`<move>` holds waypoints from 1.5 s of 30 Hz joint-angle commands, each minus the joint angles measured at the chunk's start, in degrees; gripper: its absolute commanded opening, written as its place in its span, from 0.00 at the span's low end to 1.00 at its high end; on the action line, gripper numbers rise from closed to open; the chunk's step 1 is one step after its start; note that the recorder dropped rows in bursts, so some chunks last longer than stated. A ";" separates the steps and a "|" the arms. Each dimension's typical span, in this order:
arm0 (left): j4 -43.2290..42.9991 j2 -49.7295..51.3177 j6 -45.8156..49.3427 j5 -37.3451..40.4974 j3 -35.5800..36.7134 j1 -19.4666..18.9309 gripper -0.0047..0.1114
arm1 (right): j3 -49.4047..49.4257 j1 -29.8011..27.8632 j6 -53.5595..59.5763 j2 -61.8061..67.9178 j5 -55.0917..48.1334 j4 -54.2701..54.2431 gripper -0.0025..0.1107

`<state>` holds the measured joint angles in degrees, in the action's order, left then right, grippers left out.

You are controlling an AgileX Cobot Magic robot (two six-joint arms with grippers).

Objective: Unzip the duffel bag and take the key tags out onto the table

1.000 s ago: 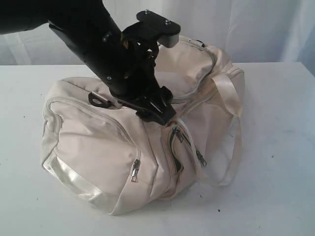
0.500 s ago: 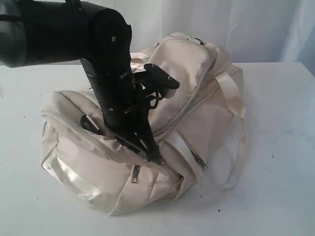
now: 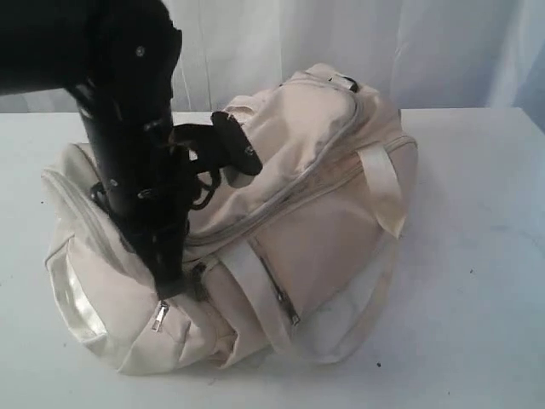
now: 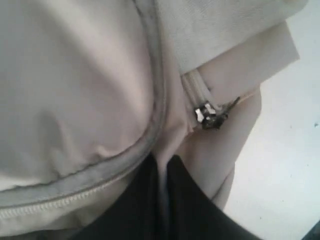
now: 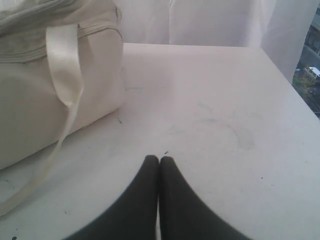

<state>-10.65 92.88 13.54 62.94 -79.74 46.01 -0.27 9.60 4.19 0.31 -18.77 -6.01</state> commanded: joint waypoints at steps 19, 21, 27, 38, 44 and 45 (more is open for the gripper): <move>1.36 -17.53 -0.03 -8.84 19.01 -0.01 0.39 | 0.27 0.10 1.84 -0.31 -0.67 0.45 0.02; 1.36 -17.81 -0.03 -8.93 18.91 -0.01 0.56 | 0.27 0.10 1.84 -0.31 -0.67 0.45 0.02; 1.36 -24.34 -0.03 -13.77 18.93 -0.01 0.60 | 0.27 0.10 1.84 -0.31 -0.78 0.45 0.02; -7.30 -41.17 -8.83 -17.53 19.06 -0.01 0.21 | 0.27 0.10 1.06 -0.31 16.92 -0.57 0.02; -23.54 -42.76 -21.20 -10.24 23.54 -0.16 0.04 | 0.27 0.10 -18.23 -0.31 37.22 -1.97 0.02; -24.73 -42.76 -22.31 -10.24 24.91 -0.16 0.04 | 0.27 0.10 -21.21 -0.31 39.78 -1.97 0.02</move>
<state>-29.98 50.43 -3.38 50.43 -58.17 46.01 -0.27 9.60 -7.93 0.31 12.43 -7.49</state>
